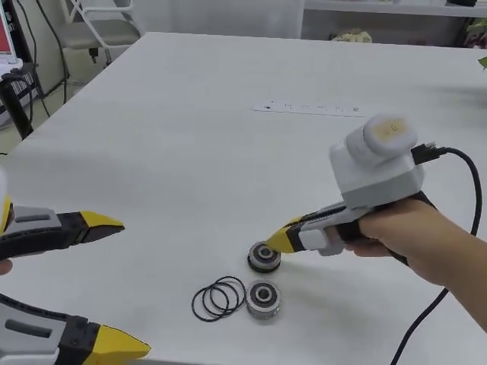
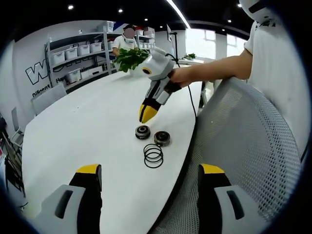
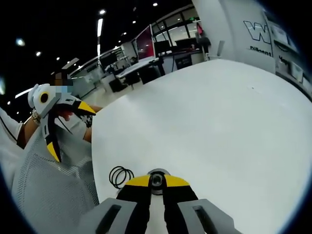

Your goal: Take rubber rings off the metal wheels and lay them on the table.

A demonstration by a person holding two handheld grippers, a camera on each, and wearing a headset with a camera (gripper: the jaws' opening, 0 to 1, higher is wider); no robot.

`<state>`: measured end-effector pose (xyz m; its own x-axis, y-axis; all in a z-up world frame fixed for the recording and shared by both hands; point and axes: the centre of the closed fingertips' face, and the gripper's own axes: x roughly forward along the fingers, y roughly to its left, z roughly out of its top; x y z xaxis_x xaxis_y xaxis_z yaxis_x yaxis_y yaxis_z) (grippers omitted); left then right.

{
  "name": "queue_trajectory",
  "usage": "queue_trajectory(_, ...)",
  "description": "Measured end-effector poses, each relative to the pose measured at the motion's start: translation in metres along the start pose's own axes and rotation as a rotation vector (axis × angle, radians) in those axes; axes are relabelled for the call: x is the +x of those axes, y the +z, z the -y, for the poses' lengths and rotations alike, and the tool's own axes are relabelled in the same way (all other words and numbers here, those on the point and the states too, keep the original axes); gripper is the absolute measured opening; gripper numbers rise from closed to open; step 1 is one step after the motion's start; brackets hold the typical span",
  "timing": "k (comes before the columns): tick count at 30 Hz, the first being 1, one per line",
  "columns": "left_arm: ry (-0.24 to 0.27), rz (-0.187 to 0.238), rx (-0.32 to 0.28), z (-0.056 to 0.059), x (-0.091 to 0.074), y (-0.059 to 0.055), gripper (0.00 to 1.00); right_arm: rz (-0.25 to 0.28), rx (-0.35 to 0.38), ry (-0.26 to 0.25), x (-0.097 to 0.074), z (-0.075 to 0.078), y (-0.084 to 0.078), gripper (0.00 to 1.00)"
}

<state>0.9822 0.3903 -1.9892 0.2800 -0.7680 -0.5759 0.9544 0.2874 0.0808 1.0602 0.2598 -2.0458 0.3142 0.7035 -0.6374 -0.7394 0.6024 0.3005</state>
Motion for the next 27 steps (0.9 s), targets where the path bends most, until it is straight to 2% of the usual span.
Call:
queue_trajectory(7, -0.031, -0.017, 0.073, -0.005, 0.002, 0.013, 0.78, -0.012, 0.015, -0.006, -0.004, 0.007, -0.007, 0.06)
queue_trajectory(11, -0.033, -0.018, 0.122, -0.014, 0.003, 0.026, 0.78, -0.015, 0.029, -0.007, -0.005, 0.01, -0.01, 0.07)
queue_trajectory(17, -0.055, 0.028, 0.161, -0.023, 0.013, 0.053, 0.76, -0.028, 0.037, -0.012, -0.006, 0.011, -0.016, 0.07)
queue_trajectory(21, -0.06, 0.037, 0.204, -0.031, 0.022, 0.066, 0.73, -0.032, 0.047, -0.007, -0.005, 0.013, -0.019, 0.08)
queue_trajectory(23, -0.076, 0.062, 0.23, -0.033, 0.029, 0.077, 0.71, -0.036, 0.051, -0.004, -0.005, 0.012, -0.02, 0.08)
queue_trajectory(27, -0.107, 0.107, 0.228, -0.034, 0.039, 0.091, 0.64, -0.028, 0.069, 0.011, -0.005, 0.01, -0.021, 0.08)
